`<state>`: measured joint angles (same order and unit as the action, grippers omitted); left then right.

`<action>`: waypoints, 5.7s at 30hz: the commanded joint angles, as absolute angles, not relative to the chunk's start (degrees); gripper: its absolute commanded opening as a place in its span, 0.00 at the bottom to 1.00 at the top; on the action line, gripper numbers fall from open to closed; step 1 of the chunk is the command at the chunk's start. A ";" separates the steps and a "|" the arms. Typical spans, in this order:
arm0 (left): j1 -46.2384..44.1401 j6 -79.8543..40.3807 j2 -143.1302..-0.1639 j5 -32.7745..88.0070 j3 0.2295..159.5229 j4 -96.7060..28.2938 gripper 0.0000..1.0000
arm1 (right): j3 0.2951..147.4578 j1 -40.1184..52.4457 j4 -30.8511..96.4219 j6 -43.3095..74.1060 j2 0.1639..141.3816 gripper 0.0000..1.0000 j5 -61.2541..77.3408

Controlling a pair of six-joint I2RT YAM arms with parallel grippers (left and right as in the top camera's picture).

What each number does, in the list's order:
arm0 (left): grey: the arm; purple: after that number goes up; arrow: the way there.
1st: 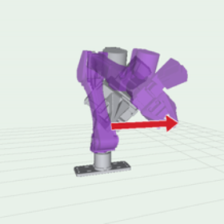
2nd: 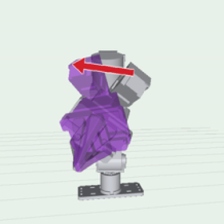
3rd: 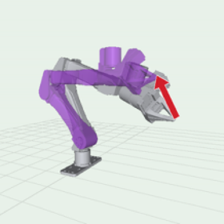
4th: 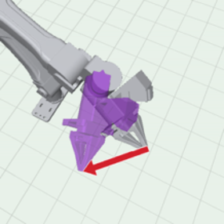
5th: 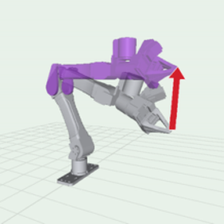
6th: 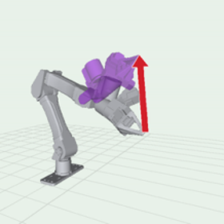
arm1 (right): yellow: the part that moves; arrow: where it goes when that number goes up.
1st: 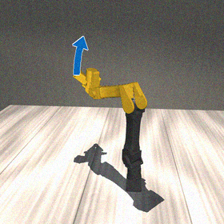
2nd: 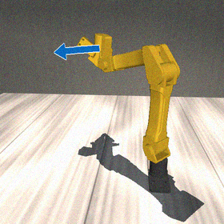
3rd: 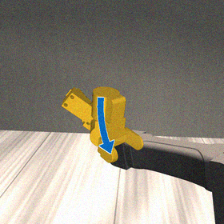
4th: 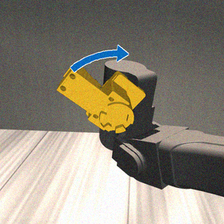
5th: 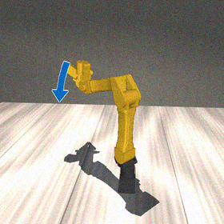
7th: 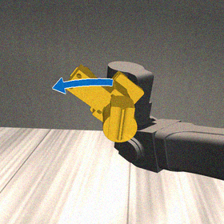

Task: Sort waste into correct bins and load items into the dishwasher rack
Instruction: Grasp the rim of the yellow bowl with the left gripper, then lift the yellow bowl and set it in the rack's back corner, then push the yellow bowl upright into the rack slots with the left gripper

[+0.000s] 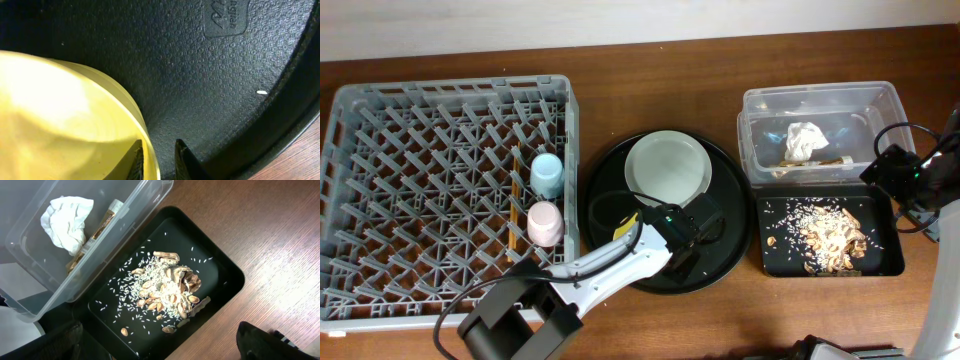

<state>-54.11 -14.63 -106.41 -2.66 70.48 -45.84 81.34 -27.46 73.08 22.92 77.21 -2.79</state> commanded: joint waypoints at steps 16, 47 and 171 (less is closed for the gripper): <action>-50.54 -6.35 -97.17 -3.90 92.38 -59.59 0.00 | 82.02 -27.81 73.08 22.96 77.32 0.99 -3.51; 13.08 -0.62 -130.41 88.27 107.07 -40.82 0.00 | 82.02 -27.81 73.10 22.96 77.32 0.99 -3.51; -5.30 -14.70 -119.61 -11.62 109.67 -62.08 0.01 | 82.02 -27.81 73.10 22.96 77.32 0.99 -3.51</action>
